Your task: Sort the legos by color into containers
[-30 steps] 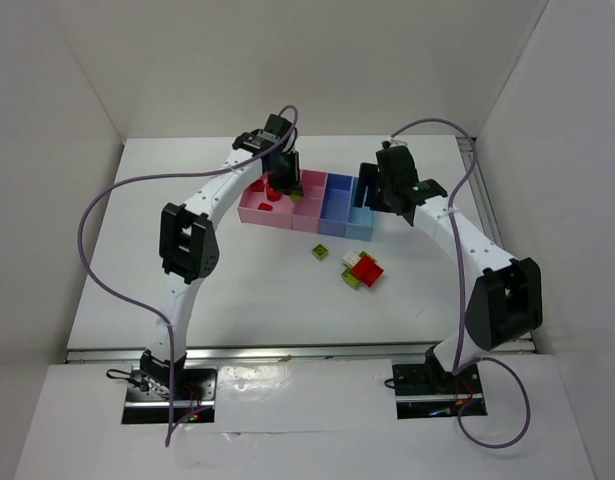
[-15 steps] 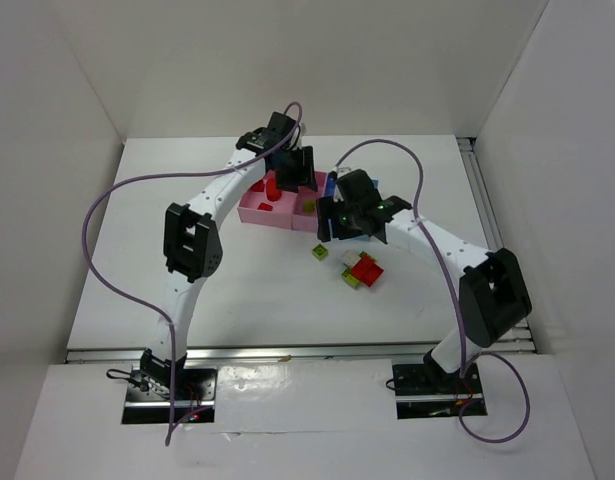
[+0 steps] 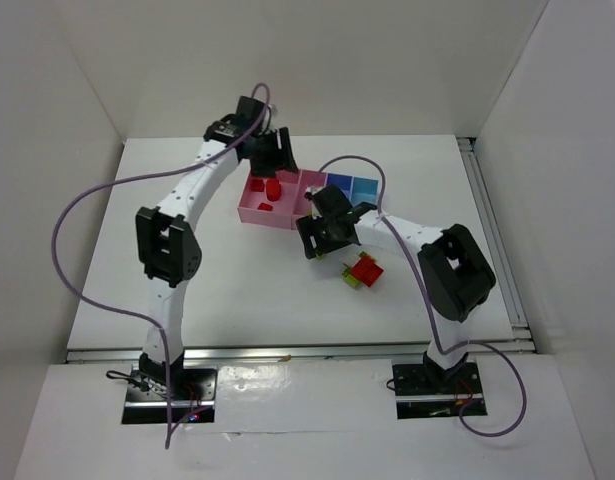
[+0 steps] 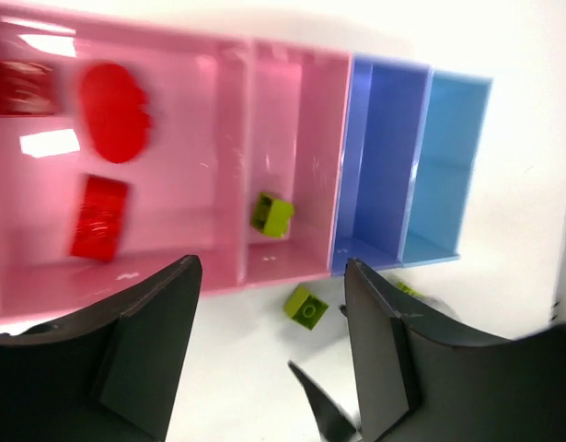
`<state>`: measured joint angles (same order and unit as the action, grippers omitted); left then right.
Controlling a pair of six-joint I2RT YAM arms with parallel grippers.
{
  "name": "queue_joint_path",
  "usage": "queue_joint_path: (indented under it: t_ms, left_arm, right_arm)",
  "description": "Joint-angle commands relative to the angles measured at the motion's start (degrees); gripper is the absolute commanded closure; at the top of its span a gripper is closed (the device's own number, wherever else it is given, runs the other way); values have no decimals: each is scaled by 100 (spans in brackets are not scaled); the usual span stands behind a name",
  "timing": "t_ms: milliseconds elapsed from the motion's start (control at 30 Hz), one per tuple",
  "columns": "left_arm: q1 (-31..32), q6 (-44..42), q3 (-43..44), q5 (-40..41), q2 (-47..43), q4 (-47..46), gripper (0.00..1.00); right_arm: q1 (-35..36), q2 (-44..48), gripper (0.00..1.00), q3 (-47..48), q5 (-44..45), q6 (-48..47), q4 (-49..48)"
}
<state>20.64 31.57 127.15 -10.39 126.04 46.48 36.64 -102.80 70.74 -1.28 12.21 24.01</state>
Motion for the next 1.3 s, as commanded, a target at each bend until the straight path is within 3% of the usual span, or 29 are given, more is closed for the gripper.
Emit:
queue_joint_path:
  t_ms: [0, 100, 200, 467, 767, 1067, 1267]
  left_arm:
    - [-411, 68, -277, 11, -1166, -113, 27]
    - [-596, 68, -690, 11, -1546, -113, 27]
    - [-658, 68, -963, 63, -1933, -113, 28]
    - [-711, 68, -1483, 116, -2329, -165, 28]
    - [-939, 16, -1703, 178, -2522, -165, 29]
    - [-939, 121, -2185, 20, -2734, -271, 30]
    - [-939, 121, -2379, -33, -2857, -271, 30]
  right_arm:
    - [158, -301, 20, 282, 390, -184, -282]
    - [212, -530, 20, 282, 593, -236, -423]
    - [212, -749, 28, 282, 594, -236, -503]
    - [264, -496, 60, 528, 883, -166, -476]
    - [248, 287, 60, 1247, 1305, -61, -81]
    - [-157, -995, 60, 2986, 1569, 19, 78]
    - [-272, -1778, 55, 3657, 1622, -87, 201]
